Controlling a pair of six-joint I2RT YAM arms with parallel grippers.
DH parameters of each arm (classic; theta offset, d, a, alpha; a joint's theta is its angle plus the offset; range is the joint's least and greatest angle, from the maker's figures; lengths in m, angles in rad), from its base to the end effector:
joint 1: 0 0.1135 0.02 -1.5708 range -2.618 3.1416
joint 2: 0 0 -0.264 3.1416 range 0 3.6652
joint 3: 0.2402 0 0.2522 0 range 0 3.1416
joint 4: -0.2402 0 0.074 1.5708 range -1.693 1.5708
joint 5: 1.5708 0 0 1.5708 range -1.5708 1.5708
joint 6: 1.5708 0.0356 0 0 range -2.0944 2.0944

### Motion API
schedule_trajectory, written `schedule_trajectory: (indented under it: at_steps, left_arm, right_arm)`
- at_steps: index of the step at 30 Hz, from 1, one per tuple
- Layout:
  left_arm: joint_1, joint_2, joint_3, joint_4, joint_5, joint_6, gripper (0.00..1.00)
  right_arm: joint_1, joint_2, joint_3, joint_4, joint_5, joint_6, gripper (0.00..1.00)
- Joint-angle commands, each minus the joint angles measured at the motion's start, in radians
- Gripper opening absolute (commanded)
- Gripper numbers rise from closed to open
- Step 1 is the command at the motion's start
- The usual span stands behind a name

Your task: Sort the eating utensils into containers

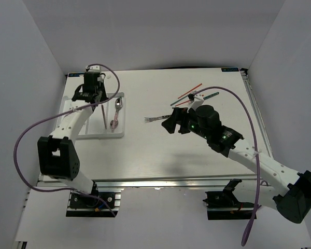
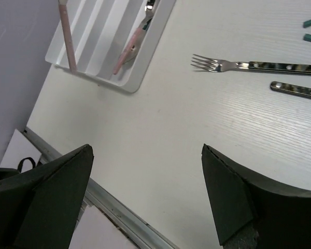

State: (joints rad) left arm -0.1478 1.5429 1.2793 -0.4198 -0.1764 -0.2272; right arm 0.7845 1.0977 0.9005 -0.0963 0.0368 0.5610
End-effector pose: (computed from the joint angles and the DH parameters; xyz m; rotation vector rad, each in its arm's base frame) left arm 0.3464 -0.0453 0.3026 -0.1829 2.2341 -0.0039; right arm 0.1825 0.1803 0.3276 -0.1922 1.9533 0.8797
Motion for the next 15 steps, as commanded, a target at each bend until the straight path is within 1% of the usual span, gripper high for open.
schedule_trajectory:
  at_steps: [1,2,4,7,9,11,15]
  left_arm:
    - [0.025,0.12,0.1,-0.083,-0.139,0.166,0.0]
    - [0.045,0.155,0.116,-0.074,-0.115,0.186,0.0]
    - [0.054,0.253,0.176,-0.063,-0.118,0.201,0.0]
    - [0.059,0.339,0.227,-0.042,-0.116,0.223,0.0]
    - [0.057,0.367,0.238,-0.028,-0.138,0.224,0.0]
    - [0.059,0.39,0.244,-0.007,-0.149,0.259,0.0]
    - [0.06,0.404,0.25,0.001,-0.141,0.262,0.0]
  right_arm:
    - [-0.014,-0.036,-0.005,-0.089,0.04,-0.052,0.89]
    - [-0.014,-0.048,-0.005,-0.101,0.04,-0.059,0.89]
    - [-0.017,-0.079,-0.012,-0.143,0.046,-0.078,0.89]
    - [-0.019,-0.137,-0.041,-0.181,0.073,-0.101,0.89]
    - [-0.022,-0.182,-0.058,-0.195,0.089,-0.111,0.89]
    - [-0.024,-0.208,-0.08,-0.213,0.106,-0.116,0.89]
    - [-0.025,-0.246,-0.091,-0.232,0.117,-0.128,0.89]
